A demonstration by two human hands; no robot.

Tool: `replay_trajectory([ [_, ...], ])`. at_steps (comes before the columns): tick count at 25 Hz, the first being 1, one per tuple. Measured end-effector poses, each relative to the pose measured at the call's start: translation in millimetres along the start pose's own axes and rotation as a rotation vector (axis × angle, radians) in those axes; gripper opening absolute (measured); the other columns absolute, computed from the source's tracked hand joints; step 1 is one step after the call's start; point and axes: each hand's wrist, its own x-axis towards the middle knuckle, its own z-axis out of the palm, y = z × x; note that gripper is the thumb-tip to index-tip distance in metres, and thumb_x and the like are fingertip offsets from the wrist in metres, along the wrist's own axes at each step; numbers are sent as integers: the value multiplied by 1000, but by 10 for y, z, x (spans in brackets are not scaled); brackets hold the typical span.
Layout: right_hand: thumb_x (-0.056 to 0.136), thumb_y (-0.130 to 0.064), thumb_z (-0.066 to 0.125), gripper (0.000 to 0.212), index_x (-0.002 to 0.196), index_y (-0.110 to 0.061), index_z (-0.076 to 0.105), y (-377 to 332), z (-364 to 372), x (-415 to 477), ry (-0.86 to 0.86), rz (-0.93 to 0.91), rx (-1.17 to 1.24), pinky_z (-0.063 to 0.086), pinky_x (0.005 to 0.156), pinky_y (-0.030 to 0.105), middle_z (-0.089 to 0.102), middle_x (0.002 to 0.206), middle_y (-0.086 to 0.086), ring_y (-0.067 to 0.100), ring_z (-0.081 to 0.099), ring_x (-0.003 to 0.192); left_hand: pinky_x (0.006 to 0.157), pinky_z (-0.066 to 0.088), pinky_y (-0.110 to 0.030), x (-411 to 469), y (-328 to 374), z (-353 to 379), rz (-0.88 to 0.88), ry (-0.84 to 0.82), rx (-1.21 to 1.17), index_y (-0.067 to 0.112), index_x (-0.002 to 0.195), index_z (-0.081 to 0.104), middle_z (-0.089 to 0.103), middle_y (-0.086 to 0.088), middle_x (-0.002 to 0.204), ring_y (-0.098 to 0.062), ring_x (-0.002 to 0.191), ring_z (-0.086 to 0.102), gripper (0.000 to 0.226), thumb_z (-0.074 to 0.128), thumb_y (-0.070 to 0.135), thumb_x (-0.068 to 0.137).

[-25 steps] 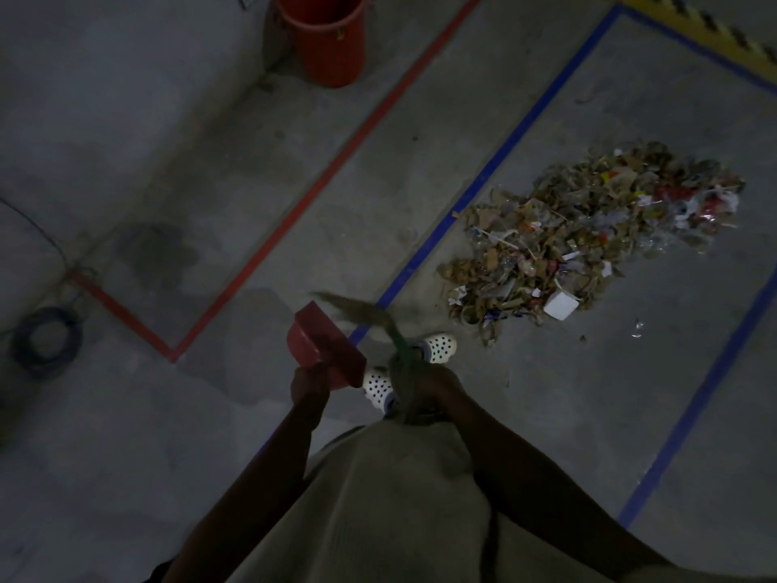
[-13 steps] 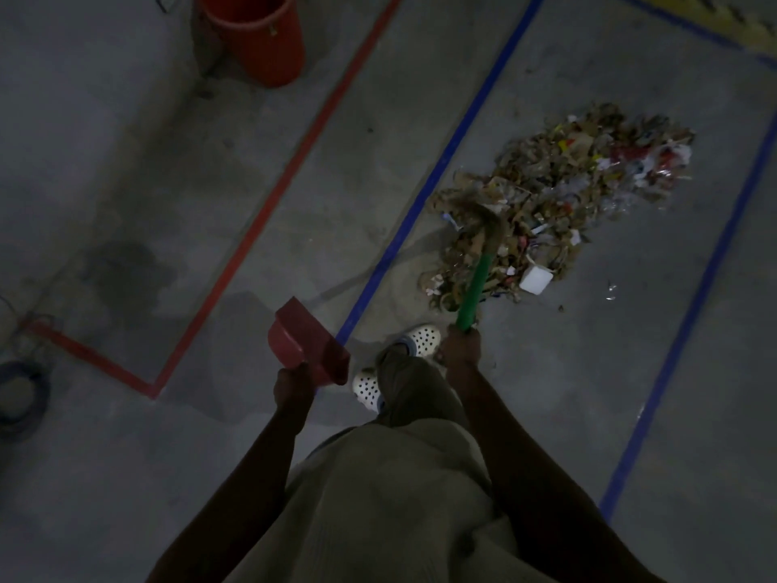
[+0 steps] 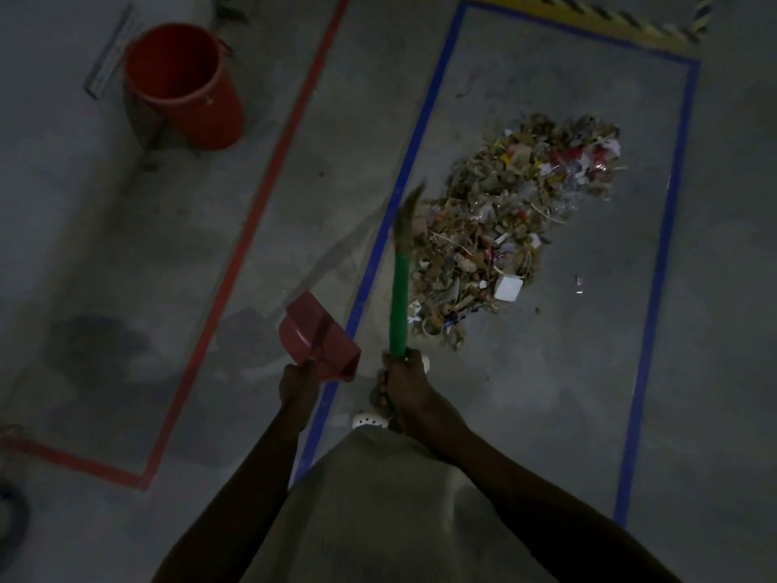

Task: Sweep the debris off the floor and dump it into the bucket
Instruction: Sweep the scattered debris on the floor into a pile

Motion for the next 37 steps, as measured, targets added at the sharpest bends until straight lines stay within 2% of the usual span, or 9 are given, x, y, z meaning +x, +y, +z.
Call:
replay_trajectory([
  [5,99,-19,56,34,126,1,50,-438,280,497,-29,0,-355,47,57,34,56,90,19,26,56,63,90,50,-50,231,482,-185,34,57,51,-14,116,59,62,-33,117,-43,107,62,56,51,39,99],
  [7,99,-13,57,26,118,5,55,-661,321,693,-18,47,-366,46,65,37,55,88,19,27,56,73,95,48,-54,309,644,-242,38,61,38,-15,119,58,60,-35,120,-47,111,60,58,50,40,99],
  [10,100,-4,55,12,91,1,48,-936,219,933,9,117,-279,36,56,34,45,75,14,23,45,59,99,45,-59,433,784,-249,34,48,17,-16,121,56,58,-36,123,-51,115,57,59,48,39,100],
  [15,102,-8,54,28,126,5,54,-1320,-165,1321,188,106,-64,39,54,29,52,86,14,17,48,61,75,48,-47,751,1149,-142,86,43,-26,-1,73,59,63,-37,89,-46,85,63,47,53,38,98],
  [17,101,-9,56,30,126,7,57,-1392,-183,1372,265,96,13,38,51,28,54,84,14,16,48,59,73,47,-52,890,1303,-84,110,5,-30,4,70,53,56,-26,73,-37,69,55,45,55,39,98],
  [22,102,-19,54,12,108,-8,53,-1307,468,973,205,84,107,40,38,24,51,61,3,12,48,40,87,51,-54,1372,2013,52,89,-147,69,-14,107,62,64,-34,106,-48,102,62,57,51,42,100],
  [26,99,-22,58,8,104,-21,52,-1603,1083,982,174,92,96,37,38,21,50,57,3,13,45,35,90,51,-50,1966,2698,-23,125,-245,208,-13,118,59,64,-31,113,-44,105,63,62,51,45,99],
  [32,101,-7,51,23,78,-3,52,-2578,1669,1663,200,189,169,29,38,18,43,62,12,18,38,44,100,49,-53,2619,3734,-255,205,-274,326,-3,131,54,60,-25,128,-42,116,59,56,46,43,100],
  [37,101,-4,49,22,80,-2,51,-2922,1885,1767,335,189,264,37,55,33,48,68,15,23,47,57,92,51,-51,2812,4186,-378,208,-321,403,-2,130,54,62,-23,122,-41,110,62,59,52,47,96],
])
